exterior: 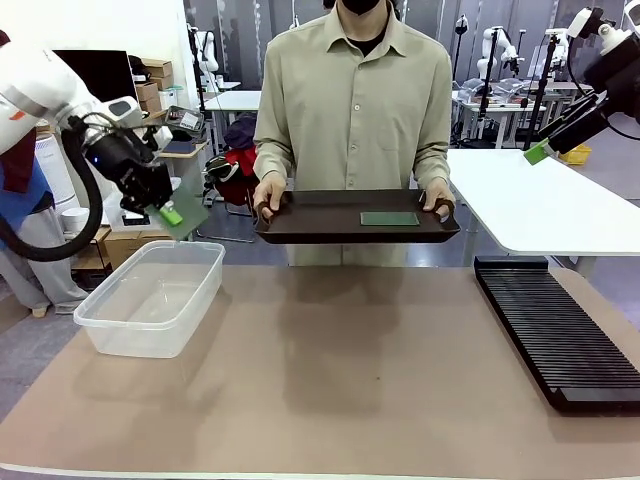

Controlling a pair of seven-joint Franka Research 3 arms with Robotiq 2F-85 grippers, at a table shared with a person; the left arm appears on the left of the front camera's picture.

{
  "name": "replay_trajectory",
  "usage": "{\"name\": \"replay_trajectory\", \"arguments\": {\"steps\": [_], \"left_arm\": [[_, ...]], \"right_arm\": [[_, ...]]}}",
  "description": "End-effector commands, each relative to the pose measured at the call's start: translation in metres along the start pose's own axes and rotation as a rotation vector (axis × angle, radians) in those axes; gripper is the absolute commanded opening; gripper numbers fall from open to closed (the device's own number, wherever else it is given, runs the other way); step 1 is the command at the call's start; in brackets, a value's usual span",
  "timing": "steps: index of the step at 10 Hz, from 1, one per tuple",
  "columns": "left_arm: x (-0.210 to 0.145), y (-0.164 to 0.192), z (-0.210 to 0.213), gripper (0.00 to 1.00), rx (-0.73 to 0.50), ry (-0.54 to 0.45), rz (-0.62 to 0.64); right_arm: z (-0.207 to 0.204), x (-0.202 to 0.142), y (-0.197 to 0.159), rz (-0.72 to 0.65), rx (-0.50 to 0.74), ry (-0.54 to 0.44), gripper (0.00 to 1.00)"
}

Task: Sort PCBs into racks and boxes based on the side picked up.
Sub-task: If the short side of the Blank PCB is picked up, insert it into the PCB Rack ; if the long side is picked up, place it in the Organizing box.

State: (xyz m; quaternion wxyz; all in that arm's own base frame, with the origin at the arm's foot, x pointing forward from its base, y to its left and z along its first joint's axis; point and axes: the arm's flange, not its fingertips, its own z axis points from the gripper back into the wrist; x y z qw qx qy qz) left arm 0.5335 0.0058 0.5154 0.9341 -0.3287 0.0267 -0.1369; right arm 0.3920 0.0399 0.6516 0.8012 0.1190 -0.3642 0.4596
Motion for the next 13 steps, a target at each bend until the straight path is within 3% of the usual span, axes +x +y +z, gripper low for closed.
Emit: {"name": "replay_trajectory", "arguments": {"steps": [1, 7, 9, 10, 13], "left_arm": [[-0.014, 0.010, -0.033, 0.03, 0.174, -0.058, 0.091], [-0.023, 0.058, -0.093, 0.03, 0.340, -0.108, 0.160], [-0.015, 0.068, -0.096, 0.03, 0.323, -0.175, 0.167], [-0.024, 0.065, -0.091, 0.03, 0.296, -0.106, 0.146], [-0.020, 0.070, -0.095, 0.03, 0.307, -0.123, 0.148]], "right_arm": [[-0.001, -0.003, 0.000, 0.015, 0.013, -0.001, 1.00], [-0.001, -0.003, 0.000, 0.015, 0.013, -0.001, 1.00], [-0.001, -0.003, 0.000, 0.015, 0.013, -0.001, 1.00], [-0.001, -0.003, 0.000, 0.015, 0.013, -0.001, 1.00], [-0.001, -0.003, 0.000, 0.015, 0.013, -0.001, 1.00]]}}
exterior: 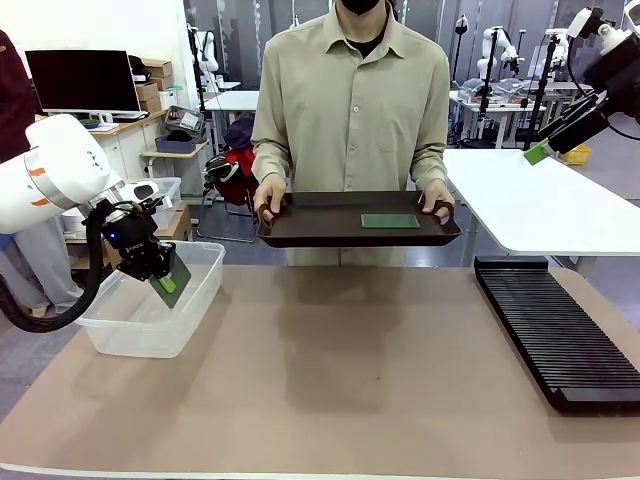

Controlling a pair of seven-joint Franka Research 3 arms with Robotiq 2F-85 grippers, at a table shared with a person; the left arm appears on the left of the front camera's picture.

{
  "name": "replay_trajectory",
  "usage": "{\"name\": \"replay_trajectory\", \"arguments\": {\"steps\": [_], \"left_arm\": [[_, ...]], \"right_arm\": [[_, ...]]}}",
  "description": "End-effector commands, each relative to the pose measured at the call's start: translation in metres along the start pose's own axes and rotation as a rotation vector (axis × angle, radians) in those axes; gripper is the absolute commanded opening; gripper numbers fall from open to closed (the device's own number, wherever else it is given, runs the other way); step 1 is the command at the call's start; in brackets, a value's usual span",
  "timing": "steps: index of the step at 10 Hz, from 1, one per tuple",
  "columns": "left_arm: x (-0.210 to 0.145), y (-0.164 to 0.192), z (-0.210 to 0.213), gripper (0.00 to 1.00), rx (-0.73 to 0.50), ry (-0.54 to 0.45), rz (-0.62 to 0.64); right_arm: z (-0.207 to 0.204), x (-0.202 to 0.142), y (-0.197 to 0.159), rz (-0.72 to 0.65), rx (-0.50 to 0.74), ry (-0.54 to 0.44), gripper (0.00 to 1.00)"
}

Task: Sort PCBs into racks and boxes based on the side picked up.
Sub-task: If the short side of the Blank PCB is picked up, insert it into the PCB Rack ; if the long side is picked up, place it in the Organizing box.

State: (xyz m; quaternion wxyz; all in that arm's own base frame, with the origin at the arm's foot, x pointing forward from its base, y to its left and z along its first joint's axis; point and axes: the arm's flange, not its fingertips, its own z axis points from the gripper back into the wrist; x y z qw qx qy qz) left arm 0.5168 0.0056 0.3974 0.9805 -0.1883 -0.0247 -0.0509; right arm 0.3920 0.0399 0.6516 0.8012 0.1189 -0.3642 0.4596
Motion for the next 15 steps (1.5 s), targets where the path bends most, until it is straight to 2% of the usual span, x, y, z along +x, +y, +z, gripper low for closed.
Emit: {"name": "replay_trajectory", "arguments": {"steps": [1, 4, 9, 13, 14, 15], "left_arm": [[0.010, 0.002, -0.003, 0.03, 0.000, 0.021, -0.022], [0.024, 0.013, -0.009, 0.03, 0.015, 0.017, -0.074], [0.040, 0.035, -0.045, 0.03, 0.059, 0.050, -0.083], [0.043, 0.040, -0.065, 0.03, 0.029, 0.093, -0.086], [0.043, 0.041, -0.067, 0.15, 0.028, 0.094, -0.076], [0.043, 0.042, -0.065, 0.23, 0.034, 0.088, -0.074]], "right_arm": [[-0.001, -0.003, 0.000, 0.015, 0.013, -0.001, 1.00], [-0.001, -0.003, 0.000, 0.015, 0.013, -0.001, 1.00], [-0.001, -0.003, 0.000, 0.015, 0.013, -0.001, 1.00], [-0.001, -0.003, 0.000, 0.015, 0.013, -0.001, 1.00], [-0.001, -0.003, 0.000, 0.015, 0.013, -0.001, 1.00], [-0.001, -0.003, 0.000, 0.015, 0.013, -0.001, 1.00]]}}
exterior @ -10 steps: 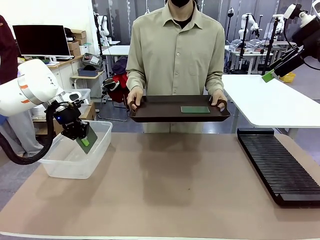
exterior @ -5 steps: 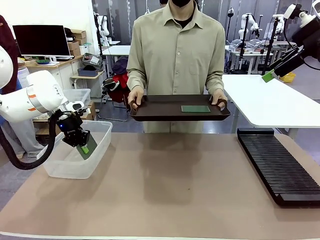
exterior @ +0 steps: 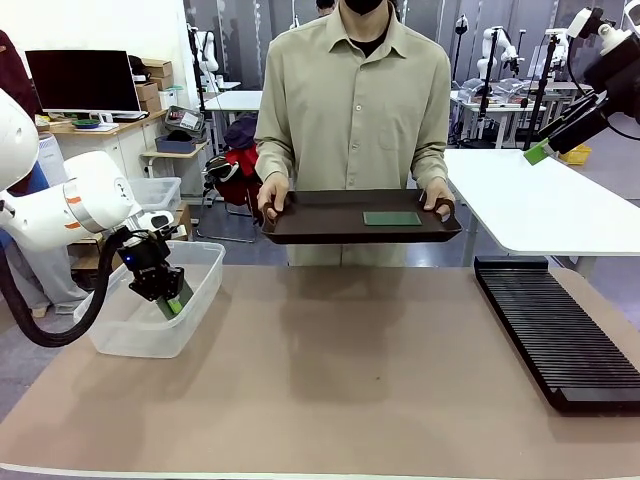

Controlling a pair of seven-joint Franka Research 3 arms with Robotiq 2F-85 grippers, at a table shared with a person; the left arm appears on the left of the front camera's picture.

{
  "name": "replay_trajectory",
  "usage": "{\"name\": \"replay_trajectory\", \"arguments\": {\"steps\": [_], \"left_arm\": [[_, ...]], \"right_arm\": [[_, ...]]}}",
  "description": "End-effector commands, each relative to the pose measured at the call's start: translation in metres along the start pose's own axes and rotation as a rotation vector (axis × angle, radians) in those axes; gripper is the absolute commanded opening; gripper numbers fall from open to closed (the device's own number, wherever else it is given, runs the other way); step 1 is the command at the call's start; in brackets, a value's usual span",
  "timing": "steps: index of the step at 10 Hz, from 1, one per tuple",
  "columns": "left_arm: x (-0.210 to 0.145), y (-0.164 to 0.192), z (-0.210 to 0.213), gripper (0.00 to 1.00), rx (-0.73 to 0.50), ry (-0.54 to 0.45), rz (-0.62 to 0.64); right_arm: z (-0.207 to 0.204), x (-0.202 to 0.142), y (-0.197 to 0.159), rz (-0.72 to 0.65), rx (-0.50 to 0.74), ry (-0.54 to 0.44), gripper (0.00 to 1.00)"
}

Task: Sort PCBs into racks and boxes based on the side picked up.
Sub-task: If the short side of the Blank PCB is picked up, insert it into the PCB Rack ; if the long side is picked up, place it in the Organizing box.

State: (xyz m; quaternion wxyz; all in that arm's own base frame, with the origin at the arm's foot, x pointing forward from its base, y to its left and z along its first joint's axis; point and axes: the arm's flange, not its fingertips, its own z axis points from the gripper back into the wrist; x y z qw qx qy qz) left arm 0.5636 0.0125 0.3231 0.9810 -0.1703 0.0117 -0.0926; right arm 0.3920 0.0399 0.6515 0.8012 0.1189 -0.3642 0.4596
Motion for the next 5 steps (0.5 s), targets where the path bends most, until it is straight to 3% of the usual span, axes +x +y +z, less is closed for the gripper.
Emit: {"name": "replay_trajectory", "arguments": {"steps": [1, 5], "left_arm": [[0.000, 0.007, 0.007, 0.35, 0.013, -0.010, 0.001], [-0.002, 0.010, 0.024, 0.75, 0.062, -0.026, 0.002]], "right_arm": [[-0.001, -0.003, 0.000, 0.015, 0.013, -0.001, 1.00], [-0.001, -0.003, 0.000, 0.015, 0.013, -0.001, 1.00]]}}
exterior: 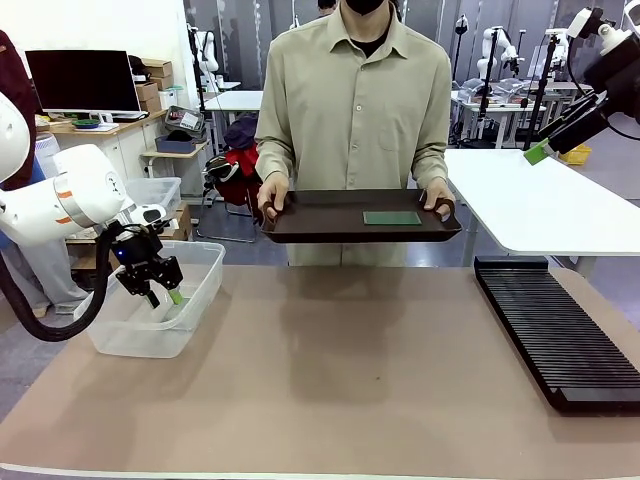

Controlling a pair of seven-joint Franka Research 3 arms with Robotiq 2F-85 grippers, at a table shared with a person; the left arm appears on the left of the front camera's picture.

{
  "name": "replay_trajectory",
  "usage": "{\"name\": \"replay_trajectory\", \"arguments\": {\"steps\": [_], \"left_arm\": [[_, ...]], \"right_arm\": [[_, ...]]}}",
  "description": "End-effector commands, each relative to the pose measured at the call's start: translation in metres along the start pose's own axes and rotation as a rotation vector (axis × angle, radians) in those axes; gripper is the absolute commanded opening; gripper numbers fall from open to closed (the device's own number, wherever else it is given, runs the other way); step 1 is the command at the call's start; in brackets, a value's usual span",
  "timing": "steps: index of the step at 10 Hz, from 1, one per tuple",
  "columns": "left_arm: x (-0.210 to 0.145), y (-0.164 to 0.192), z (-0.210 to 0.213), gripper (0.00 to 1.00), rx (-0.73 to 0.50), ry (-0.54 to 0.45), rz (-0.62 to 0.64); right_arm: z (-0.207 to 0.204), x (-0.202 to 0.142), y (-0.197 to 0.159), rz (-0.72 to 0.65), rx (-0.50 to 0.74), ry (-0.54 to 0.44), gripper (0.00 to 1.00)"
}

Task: Sort PCBs into racks and boxes based on the side picked up.
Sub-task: If the short side of the Blank PCB is picked up, insert it into the PCB Rack ; if the long side is picked up, place it in the Organizing box, then pick up the Blank PCB handed by the Human.

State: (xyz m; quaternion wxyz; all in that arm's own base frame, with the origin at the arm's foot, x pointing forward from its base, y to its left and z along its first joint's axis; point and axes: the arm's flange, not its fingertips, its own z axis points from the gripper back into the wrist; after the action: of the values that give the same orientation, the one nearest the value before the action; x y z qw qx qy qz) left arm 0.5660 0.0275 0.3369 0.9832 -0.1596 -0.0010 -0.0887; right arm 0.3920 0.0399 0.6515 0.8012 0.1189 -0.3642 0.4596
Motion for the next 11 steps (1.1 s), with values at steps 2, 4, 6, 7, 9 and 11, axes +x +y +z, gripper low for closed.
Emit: {"name": "replay_trajectory", "arguments": {"steps": [2, 4, 6, 7, 9, 11], "left_arm": [[-0.002, -0.004, 0.017, 0.94, 0.075, -0.034, -0.011], [-0.004, -0.013, 0.029, 1.00, 0.092, -0.069, -0.062], [-0.006, -0.022, 0.036, 1.00, 0.106, -0.141, -0.083], [-0.006, -0.025, 0.037, 1.00, 0.074, -0.131, -0.084], [0.004, -0.018, 0.041, 1.00, 0.084, -0.096, -0.068], [0.004, -0.018, 0.041, 1.00, 0.084, -0.096, -0.068]], "right_arm": [[-0.001, -0.003, 0.000, 0.015, 0.013, -0.001, 1.00], [-0.001, -0.003, 0.000, 0.015, 0.013, -0.001, 1.00], [-0.001, -0.003, 0.000, 0.015, 0.013, -0.001, 1.00], [-0.001, -0.003, 0.000, 0.015, 0.013, -0.001, 1.00], [-0.001, -0.003, 0.000, 0.015, 0.013, -0.001, 1.00], [-0.001, -0.003, 0.000, 0.015, 0.013, -0.001, 1.00]]}}
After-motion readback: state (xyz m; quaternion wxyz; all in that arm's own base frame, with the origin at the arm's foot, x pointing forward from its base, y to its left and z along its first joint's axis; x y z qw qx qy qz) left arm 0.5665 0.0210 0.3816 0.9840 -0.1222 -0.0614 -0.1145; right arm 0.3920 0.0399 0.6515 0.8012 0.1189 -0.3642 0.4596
